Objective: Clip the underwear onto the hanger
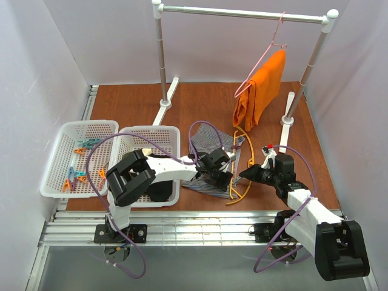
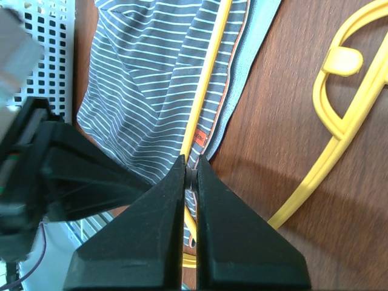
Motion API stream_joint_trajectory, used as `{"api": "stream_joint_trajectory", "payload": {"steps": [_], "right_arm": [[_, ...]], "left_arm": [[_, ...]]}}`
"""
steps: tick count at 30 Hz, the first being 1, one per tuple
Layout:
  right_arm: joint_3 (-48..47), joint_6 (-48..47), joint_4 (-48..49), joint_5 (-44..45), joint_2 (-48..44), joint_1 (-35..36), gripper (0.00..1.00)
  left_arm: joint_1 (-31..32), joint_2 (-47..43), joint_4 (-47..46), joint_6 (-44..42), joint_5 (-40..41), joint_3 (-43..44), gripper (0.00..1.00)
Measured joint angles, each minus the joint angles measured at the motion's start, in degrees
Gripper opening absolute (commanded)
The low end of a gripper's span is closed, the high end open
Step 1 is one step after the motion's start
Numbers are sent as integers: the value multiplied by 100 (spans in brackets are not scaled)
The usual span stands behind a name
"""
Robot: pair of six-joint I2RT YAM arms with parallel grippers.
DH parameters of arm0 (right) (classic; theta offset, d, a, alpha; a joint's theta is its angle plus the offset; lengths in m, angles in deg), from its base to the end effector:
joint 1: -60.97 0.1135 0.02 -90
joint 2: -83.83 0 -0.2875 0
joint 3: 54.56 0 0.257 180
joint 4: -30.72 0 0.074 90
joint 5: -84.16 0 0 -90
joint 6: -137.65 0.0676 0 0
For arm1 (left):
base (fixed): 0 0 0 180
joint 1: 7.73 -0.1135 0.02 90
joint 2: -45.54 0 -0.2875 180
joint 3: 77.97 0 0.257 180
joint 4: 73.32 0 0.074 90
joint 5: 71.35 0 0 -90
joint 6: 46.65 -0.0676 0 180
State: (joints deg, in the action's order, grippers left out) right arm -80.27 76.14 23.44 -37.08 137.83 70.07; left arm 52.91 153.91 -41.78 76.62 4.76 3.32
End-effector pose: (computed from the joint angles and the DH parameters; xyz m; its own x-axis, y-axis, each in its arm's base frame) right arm 0.1767 0.0638 0.1476 -0.7680 0.2900 -0.5710 -0.2110 0.7272 0.6531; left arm 0.1879 -0.3672 0.1502 -0.8477 0.4208 -0.3229 0.5290 0.7150 -0.4570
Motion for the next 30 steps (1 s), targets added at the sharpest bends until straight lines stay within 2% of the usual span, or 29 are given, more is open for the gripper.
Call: {"api": "stream_joint_trajectory", "payload": {"steps": [15, 23, 30], "right_arm": [[0, 179, 157, 7, 2, 87, 1], [0, 260, 173, 210, 9, 304, 1], [111, 260, 101, 470, -382, 444, 1]], "left_arm": [[129, 612, 31, 39, 157, 570, 0], [138, 654, 13, 61, 101, 621, 0], [138, 658, 2, 107, 96, 621, 0]]}}
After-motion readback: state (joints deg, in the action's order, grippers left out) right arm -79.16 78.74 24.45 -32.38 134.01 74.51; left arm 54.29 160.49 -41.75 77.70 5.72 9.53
